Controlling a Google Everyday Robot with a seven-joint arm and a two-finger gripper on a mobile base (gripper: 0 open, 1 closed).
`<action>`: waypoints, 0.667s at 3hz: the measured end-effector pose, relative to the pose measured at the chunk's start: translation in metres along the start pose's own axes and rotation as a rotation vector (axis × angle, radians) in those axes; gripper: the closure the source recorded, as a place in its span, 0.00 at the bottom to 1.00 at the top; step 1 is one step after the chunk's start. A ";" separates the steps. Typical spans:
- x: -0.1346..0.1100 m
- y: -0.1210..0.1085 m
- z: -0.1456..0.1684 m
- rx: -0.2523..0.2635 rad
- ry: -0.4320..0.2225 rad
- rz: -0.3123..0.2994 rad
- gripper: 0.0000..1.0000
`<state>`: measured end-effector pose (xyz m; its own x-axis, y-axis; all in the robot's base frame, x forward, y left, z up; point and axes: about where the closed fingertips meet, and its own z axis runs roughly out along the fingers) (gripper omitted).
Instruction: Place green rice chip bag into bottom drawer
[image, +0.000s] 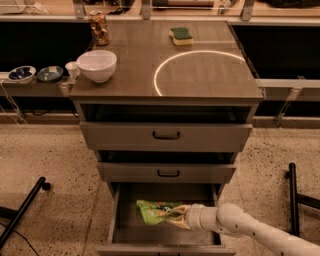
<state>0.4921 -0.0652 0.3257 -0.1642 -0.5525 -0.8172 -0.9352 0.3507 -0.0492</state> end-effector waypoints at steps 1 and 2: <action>0.000 0.000 0.000 0.000 0.000 0.000 1.00; 0.013 -0.006 0.026 0.007 -0.013 -0.029 1.00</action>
Offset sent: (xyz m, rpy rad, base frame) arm 0.0329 0.0257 -0.0688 0.0005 -0.0857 0.0269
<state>0.5037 -0.0544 0.3002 -0.1327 -0.5530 -0.8225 -0.9373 0.3399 -0.0774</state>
